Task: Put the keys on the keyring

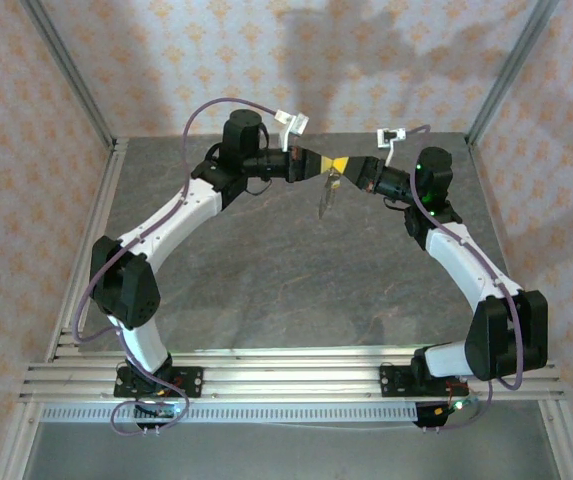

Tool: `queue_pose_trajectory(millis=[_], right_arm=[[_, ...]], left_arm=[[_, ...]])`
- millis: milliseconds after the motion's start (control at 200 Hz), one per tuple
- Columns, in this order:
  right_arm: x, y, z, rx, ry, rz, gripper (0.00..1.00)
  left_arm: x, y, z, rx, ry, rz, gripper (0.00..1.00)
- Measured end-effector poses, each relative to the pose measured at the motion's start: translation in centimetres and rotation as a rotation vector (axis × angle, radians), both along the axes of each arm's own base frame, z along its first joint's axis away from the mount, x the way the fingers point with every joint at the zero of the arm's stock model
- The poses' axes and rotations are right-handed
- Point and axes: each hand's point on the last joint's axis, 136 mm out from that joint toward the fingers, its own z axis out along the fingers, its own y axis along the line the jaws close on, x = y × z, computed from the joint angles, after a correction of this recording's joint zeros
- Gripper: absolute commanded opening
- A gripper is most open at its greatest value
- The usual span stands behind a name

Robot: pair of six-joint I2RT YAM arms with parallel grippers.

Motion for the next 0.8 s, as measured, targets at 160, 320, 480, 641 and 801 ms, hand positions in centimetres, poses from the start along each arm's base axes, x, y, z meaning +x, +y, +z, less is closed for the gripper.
queue_pose_trajectory(millis=[160, 320, 480, 641, 801], right_arm=[[0.5, -1.1, 0.3, 0.002, 0.013, -0.064, 0.43], [-0.2, -3.8, 2.8, 0.021, -0.056, -0.171, 0.44], [-1.8, -4.6, 3.1, 0.033, -0.09, -0.205, 0.46], [-1.7, -4.6, 1.6, 0.044, -0.061, -0.203, 0.47], [-1.4, -4.5, 1.7, 0.062, -0.069, -0.198, 0.48]], left_arm=[[0.2, -1.0, -1.7, -0.005, 0.033, 0.055, 0.0], [0.7, -1.1, -2.5, -0.041, 0.073, 0.104, 0.0], [0.9, -0.5, -1.2, -0.113, 0.063, 0.157, 0.0], [0.7, 0.2, 1.6, -0.212, 0.026, 0.189, 0.0], [0.7, 0.5, 3.5, -0.298, 0.012, 0.196, 0.0]])
